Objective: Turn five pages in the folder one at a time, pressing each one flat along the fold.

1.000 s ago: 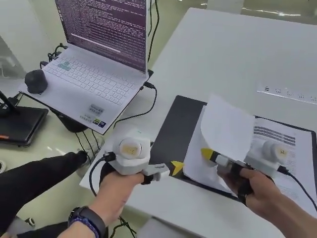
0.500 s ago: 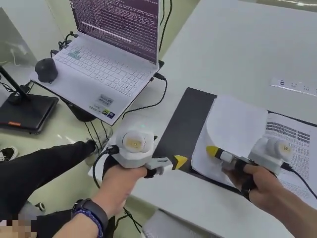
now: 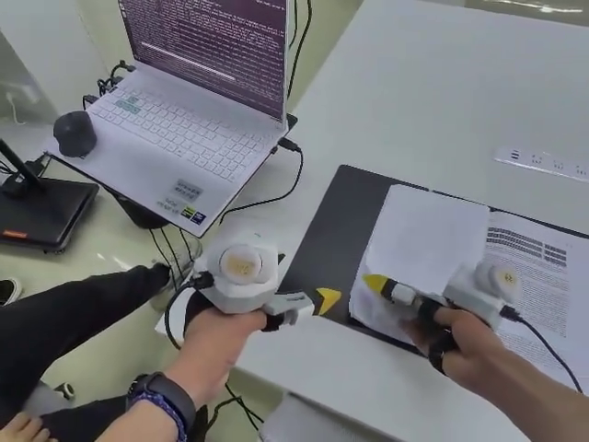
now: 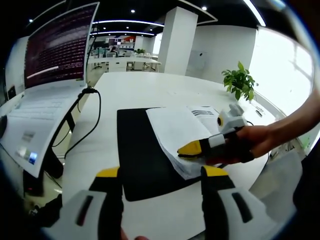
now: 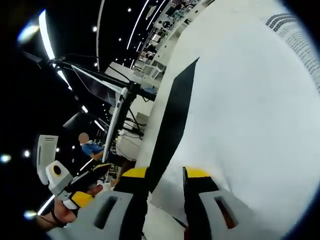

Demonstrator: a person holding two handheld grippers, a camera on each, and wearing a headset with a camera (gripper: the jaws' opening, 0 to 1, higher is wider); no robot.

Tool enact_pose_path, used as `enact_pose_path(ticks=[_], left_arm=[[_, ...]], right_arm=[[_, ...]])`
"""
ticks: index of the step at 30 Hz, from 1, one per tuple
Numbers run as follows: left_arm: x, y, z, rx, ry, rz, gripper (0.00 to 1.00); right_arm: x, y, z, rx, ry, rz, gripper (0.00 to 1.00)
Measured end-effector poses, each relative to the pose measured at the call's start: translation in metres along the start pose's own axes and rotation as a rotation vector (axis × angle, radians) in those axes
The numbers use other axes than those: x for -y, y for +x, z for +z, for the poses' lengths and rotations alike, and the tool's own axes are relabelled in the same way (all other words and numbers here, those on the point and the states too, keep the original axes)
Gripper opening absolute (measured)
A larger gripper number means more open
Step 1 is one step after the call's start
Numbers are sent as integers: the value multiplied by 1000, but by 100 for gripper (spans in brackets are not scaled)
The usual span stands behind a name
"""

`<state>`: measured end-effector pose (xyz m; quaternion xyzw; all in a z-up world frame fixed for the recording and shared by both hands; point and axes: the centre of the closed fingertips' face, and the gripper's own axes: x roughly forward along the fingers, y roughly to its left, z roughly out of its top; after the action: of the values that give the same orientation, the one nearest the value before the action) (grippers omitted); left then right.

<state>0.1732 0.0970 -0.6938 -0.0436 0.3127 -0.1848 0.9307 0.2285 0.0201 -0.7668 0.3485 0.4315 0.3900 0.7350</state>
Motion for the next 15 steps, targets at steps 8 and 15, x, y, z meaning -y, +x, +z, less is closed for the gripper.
enact_pose_path(ticks=[8, 15], left_arm=[[2, 2, -3, 2, 2, -17, 62], [6, 3, -2, 1, 10, -34, 61]], right_arm=[[-7, -6, -4, -21, -36, 29, 39], [-32, -26, -4, -3, -106, 97, 49]])
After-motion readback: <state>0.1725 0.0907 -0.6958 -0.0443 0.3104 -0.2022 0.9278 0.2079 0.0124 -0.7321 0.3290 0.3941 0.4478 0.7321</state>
